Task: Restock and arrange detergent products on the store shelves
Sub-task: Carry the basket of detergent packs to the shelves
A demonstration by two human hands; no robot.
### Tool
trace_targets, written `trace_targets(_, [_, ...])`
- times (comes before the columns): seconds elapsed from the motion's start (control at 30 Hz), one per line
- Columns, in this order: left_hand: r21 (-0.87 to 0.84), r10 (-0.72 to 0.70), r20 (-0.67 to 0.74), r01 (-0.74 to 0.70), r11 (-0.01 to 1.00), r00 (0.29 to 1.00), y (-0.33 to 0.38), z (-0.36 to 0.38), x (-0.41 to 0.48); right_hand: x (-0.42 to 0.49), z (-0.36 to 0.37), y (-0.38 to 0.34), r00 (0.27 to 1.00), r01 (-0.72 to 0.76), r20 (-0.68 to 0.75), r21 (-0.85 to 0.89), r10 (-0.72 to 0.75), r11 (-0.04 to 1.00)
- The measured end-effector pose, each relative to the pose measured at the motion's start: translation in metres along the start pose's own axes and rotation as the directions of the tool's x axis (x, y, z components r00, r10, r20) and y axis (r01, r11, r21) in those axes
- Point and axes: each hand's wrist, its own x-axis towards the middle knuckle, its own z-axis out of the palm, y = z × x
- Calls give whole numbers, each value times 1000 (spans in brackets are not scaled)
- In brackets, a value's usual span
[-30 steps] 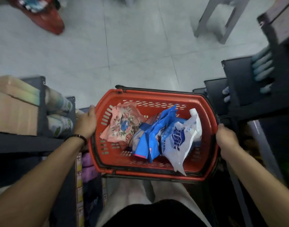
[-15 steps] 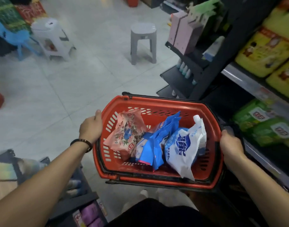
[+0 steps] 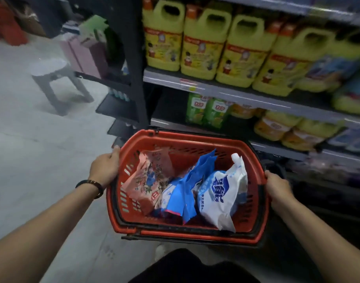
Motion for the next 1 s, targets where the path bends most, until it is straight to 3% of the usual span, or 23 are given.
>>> trace_targets(0.2, [9, 215, 111, -217, 976, 970, 120, 85, -33, 51, -126, 73, 987, -110, -90, 231, 134, 967])
trace_targets(0.47, [-18, 283, 238, -287, 958, 929, 269, 226, -128, 138, -308, 169, 947, -183, -184, 363, 263, 913])
trace_targets(0.8, [6, 389, 454, -440, 898, 801, 456, 403, -241, 198, -502, 282, 822, -249, -331, 522, 464, 815])
trace_targets(1.0, [6, 479, 558, -580, 815, 678, 552, 499, -290, 219, -593, 305, 750, -245, -410, 556, 518, 794])
